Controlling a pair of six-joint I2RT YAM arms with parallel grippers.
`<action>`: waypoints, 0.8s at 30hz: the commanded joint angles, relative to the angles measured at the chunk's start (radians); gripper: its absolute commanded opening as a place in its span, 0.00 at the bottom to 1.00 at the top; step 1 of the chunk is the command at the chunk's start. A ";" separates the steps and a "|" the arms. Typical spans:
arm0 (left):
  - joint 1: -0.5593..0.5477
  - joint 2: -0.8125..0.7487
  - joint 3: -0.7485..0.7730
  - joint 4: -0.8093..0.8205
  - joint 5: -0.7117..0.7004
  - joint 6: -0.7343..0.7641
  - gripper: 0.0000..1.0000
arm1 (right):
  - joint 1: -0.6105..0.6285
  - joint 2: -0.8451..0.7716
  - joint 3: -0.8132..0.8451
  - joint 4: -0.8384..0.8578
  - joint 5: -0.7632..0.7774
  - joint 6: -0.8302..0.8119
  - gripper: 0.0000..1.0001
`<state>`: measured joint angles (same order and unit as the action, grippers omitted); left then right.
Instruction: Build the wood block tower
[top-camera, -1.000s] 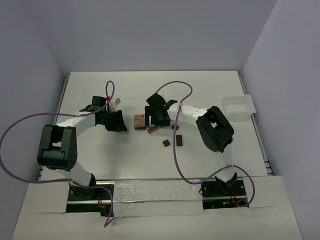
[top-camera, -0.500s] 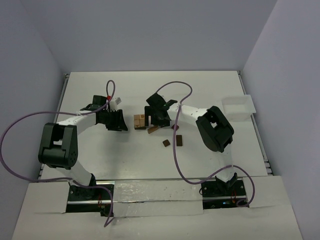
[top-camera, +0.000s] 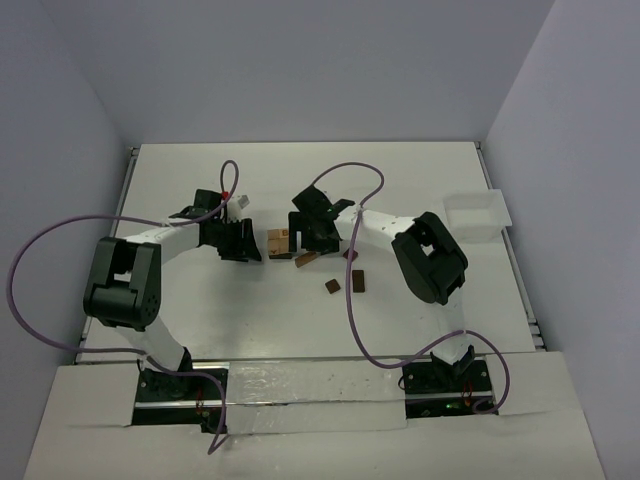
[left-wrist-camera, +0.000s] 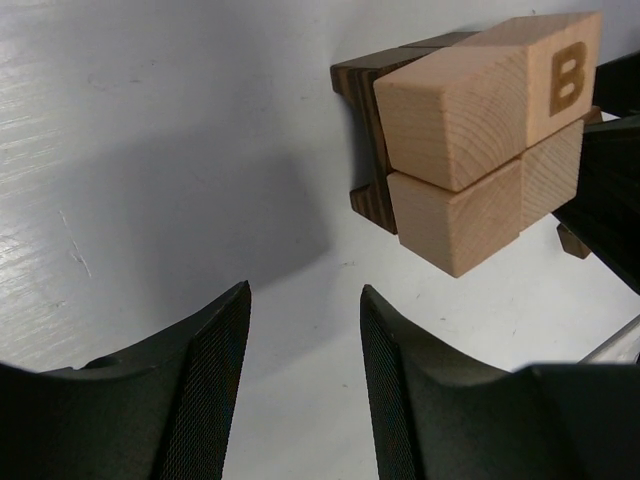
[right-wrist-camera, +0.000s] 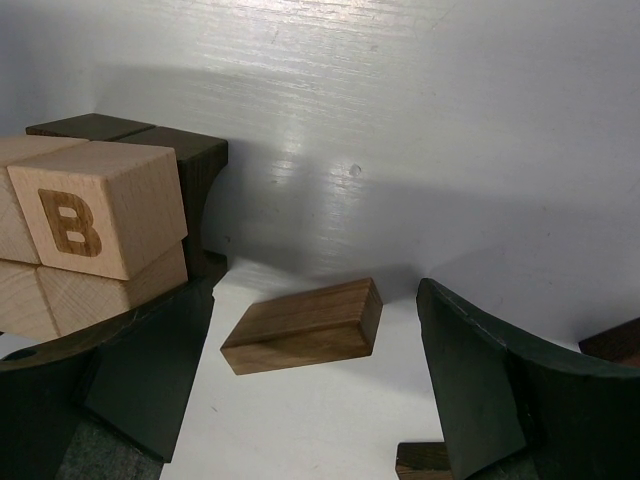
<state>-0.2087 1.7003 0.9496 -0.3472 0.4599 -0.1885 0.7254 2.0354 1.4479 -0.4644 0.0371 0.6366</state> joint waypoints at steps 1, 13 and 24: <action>-0.003 0.019 0.041 0.036 0.010 -0.020 0.54 | 0.008 0.014 0.040 0.004 0.006 0.015 0.89; -0.012 -0.078 -0.015 0.037 -0.001 0.019 0.49 | 0.008 -0.039 -0.009 0.013 -0.014 -0.014 0.93; -0.064 -0.224 -0.072 0.027 -0.035 0.093 0.42 | 0.008 -0.120 -0.082 0.010 -0.022 -0.054 0.96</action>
<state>-0.2449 1.4946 0.8703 -0.3336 0.4377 -0.1202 0.7265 1.9831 1.3790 -0.4604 0.0113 0.6022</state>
